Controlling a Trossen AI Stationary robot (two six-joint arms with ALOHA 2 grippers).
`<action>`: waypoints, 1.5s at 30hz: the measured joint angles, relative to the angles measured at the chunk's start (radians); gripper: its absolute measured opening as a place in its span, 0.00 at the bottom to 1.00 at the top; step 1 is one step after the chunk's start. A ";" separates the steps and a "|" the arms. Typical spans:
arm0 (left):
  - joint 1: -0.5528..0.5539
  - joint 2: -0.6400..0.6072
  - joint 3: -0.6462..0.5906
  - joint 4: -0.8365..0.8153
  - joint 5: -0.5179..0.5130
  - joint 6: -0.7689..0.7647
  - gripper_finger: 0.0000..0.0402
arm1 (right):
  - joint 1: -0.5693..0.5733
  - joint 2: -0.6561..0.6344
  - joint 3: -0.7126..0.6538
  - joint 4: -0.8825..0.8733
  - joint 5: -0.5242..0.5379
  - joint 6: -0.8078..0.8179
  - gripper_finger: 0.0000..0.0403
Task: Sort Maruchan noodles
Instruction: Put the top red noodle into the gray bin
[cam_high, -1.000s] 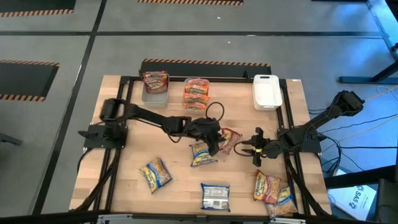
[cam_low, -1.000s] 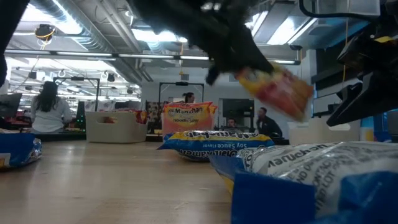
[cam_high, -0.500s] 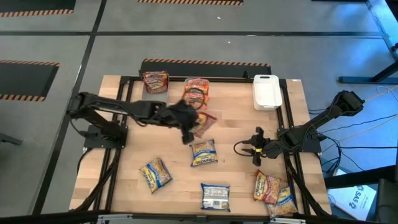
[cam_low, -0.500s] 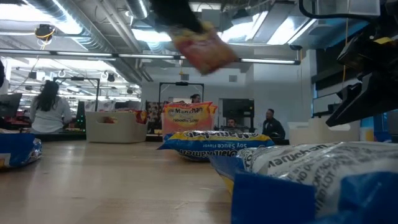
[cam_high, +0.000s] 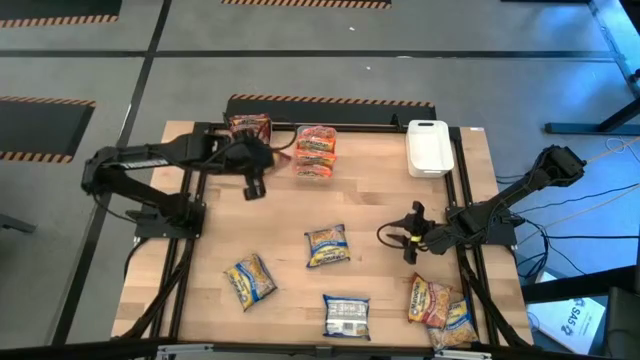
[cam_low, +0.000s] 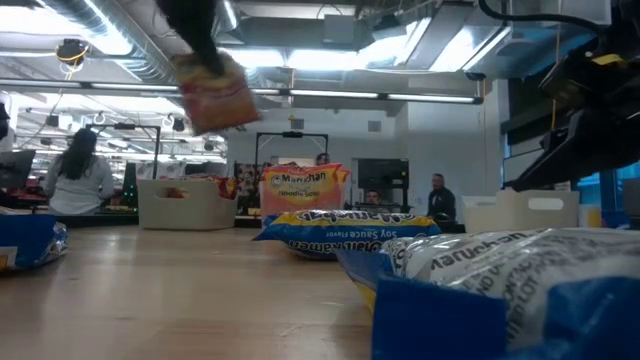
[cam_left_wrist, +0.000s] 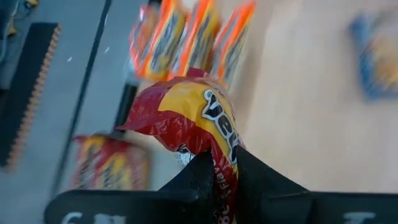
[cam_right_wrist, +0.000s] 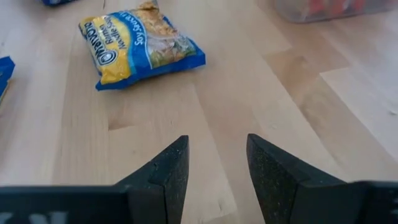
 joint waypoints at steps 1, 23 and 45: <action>0.023 0.000 0.000 -0.027 -0.002 0.049 0.07 | 0.000 0.000 0.000 0.002 0.007 0.000 0.38; 0.501 0.299 0.000 -0.029 0.008 0.790 0.07 | 0.000 0.001 0.000 0.003 0.077 0.027 0.38; 0.607 0.494 -0.001 0.058 0.143 0.905 0.09 | 0.000 0.001 0.000 0.013 0.080 0.061 0.38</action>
